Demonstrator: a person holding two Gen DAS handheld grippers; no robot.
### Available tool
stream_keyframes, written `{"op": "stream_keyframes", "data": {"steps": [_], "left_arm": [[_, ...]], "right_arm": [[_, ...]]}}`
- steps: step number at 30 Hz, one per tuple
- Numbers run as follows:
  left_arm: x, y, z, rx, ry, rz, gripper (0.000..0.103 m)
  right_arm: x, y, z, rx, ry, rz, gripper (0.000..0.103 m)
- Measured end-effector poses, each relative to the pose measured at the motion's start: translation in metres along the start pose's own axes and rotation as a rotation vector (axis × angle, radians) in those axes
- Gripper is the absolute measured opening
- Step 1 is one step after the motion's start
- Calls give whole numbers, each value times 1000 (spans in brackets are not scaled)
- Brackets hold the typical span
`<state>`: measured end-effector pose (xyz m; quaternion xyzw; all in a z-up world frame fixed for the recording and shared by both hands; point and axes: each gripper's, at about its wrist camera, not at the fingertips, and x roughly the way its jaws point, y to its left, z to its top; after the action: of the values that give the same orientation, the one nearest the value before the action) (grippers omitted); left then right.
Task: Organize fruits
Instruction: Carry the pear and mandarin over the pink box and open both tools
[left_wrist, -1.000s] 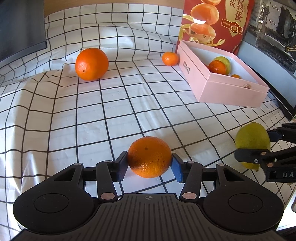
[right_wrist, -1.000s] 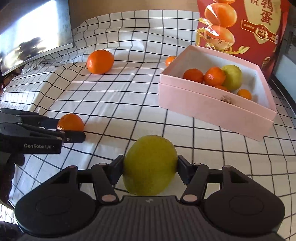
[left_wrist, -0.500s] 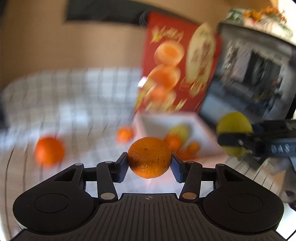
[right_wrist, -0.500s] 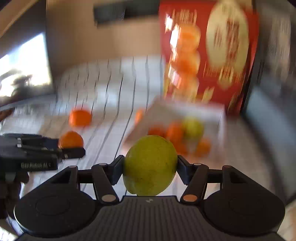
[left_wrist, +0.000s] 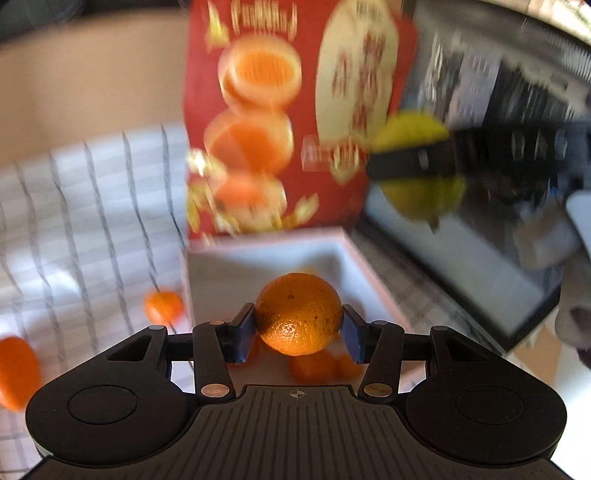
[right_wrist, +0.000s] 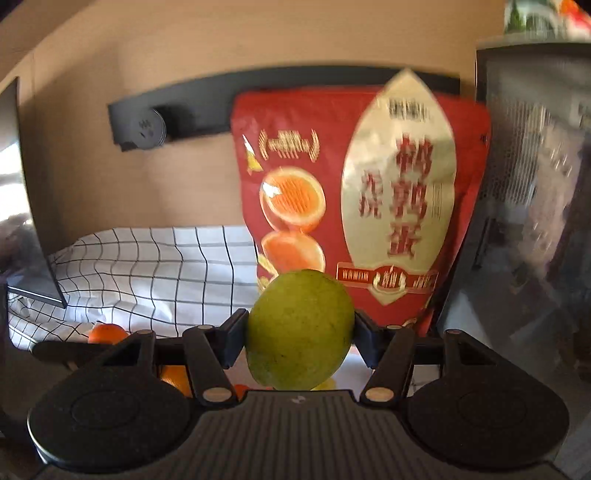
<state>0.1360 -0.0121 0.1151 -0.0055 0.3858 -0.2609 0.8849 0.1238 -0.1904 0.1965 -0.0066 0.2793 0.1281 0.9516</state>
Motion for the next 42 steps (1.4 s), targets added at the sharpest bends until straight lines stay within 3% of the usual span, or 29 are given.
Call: {"op": "stream_keyframes", "data": {"steps": [2, 6, 11, 17, 20, 32, 37, 42], "left_arm": [[17, 7, -5, -8, 57, -16, 55], [23, 9, -12, 42, 20, 6, 52], [7, 31, -8, -8, -9, -19, 52], [-31, 83, -22, -142, -106, 98, 52], [-42, 108, -29, -206, -116, 159, 52], [-50, 155, -49, -259, -95, 249, 52], [-39, 154, -67, -245, -67, 234, 52], [-39, 154, -78, -264, -81, 205, 52]], "right_arm": [[17, -6, -4, 31, 34, 17, 60], [50, -11, -11, 53, 98, 34, 60], [89, -3, -22, 30, 187, 49, 60], [134, 13, -31, -10, 297, 60, 60], [156, 24, -39, -39, 351, 34, 60], [200, 74, -47, -238, 439, 27, 60], [204, 67, -40, -185, 456, 21, 65], [184, 57, -32, -135, 407, 31, 65]]}}
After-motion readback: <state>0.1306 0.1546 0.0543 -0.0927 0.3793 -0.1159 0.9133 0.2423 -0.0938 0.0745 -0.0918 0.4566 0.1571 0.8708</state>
